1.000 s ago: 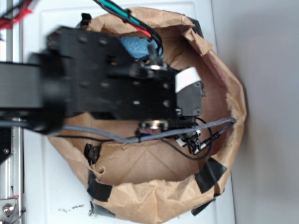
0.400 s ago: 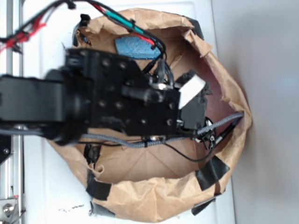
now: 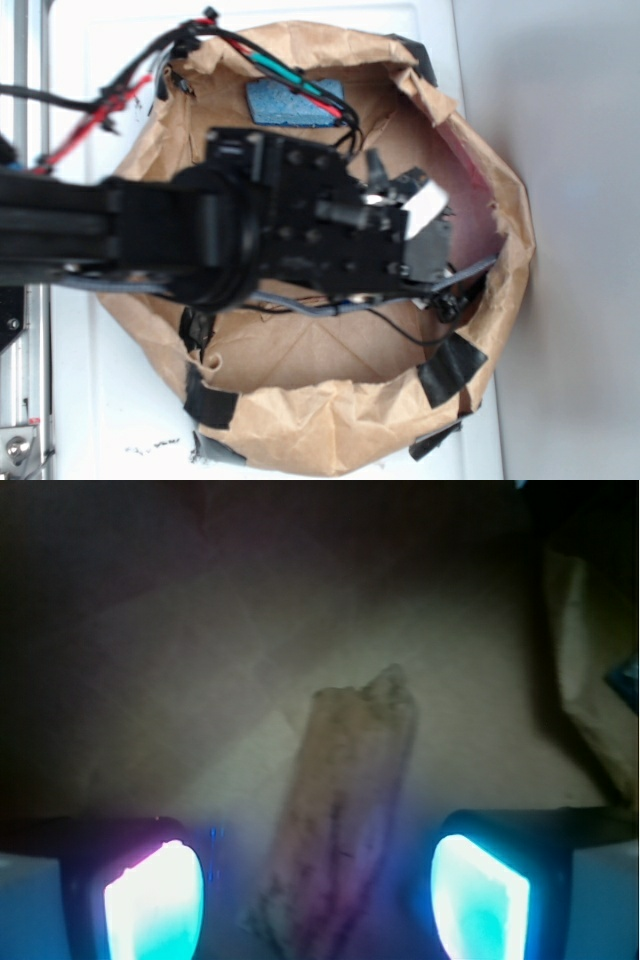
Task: Grab the wood chip.
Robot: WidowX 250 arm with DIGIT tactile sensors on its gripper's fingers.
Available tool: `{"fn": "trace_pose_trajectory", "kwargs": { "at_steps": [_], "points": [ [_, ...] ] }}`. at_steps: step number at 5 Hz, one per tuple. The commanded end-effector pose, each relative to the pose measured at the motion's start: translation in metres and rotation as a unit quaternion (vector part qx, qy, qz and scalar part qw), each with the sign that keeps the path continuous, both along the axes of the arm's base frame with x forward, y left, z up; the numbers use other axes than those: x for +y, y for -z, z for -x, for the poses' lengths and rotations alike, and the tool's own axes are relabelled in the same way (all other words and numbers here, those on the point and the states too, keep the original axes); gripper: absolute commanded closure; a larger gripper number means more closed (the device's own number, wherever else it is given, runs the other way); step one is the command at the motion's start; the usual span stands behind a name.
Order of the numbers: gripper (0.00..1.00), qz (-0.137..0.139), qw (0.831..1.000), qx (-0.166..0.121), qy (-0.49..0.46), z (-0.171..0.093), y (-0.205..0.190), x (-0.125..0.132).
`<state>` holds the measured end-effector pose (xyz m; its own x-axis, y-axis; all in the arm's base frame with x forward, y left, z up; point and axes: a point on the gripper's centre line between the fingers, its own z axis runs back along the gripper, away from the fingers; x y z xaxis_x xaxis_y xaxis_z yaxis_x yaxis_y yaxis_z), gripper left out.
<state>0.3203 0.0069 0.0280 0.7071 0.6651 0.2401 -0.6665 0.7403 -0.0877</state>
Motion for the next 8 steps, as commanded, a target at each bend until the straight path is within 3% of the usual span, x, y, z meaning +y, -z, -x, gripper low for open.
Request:
{"fn": "trace_pose_trajectory", "kwargs": {
  "at_steps": [1, 2, 5, 7, 8],
  "points": [
    [0.00, -0.038, 0.999, -0.025, 0.022, -0.007, 0.002, -0.004],
    [1.00, -0.056, 0.998, -0.020, 0.023, -0.002, 0.012, -0.008],
    [1.00, -0.071, 0.997, -0.033, 0.019, 0.004, 0.007, -0.012],
    [1.00, -0.004, 0.999, -0.018, 0.047, 0.032, -0.060, -0.006],
    [1.00, -0.027, 0.998, 0.008, 0.060, 0.042, -0.086, -0.003]
  ]
}}
